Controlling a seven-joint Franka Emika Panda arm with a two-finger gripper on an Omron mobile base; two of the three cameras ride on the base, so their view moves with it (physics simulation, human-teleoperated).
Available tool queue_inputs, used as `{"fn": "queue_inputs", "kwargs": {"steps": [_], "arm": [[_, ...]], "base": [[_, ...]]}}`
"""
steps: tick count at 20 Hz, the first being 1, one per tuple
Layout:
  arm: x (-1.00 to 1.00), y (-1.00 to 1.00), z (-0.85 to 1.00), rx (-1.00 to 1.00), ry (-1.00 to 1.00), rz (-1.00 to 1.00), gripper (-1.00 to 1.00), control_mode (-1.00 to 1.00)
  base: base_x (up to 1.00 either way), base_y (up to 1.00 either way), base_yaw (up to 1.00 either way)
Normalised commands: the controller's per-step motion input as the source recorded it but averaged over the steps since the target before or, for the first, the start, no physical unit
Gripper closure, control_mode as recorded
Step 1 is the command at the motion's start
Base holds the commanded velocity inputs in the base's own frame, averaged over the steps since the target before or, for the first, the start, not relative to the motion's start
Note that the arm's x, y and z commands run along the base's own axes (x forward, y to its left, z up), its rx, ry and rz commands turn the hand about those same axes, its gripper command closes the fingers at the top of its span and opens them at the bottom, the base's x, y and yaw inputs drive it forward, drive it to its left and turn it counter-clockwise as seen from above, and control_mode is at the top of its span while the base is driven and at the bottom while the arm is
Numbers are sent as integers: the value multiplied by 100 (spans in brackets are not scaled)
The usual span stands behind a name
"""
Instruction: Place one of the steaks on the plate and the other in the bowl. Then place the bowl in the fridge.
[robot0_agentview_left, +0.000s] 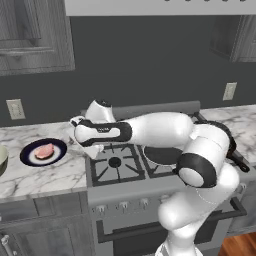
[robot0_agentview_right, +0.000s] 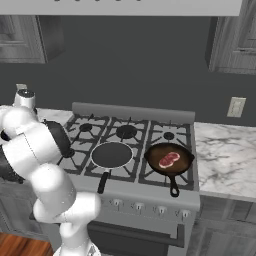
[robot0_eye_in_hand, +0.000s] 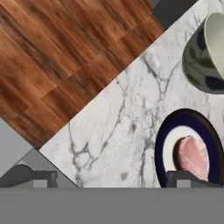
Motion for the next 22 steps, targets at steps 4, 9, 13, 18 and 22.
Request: {"fn": "queue_inputs", "kwargs": {"steps": [4,9,13,18,22], "arm": [[-47,-89,75,29,6,-10,-100,-100],[-51,-100,97,36,8,-20,-100,-100],[-7,-88,100,32,7,-30,-100,-100],[0,-70,81,26,20,-37,-100,-100],[5,-29,78,15,39,-39,-100,-100]], "base": [[0,0,0],[0,0,0],[0,0,0],[0,0,0],[0,0,0]]}}
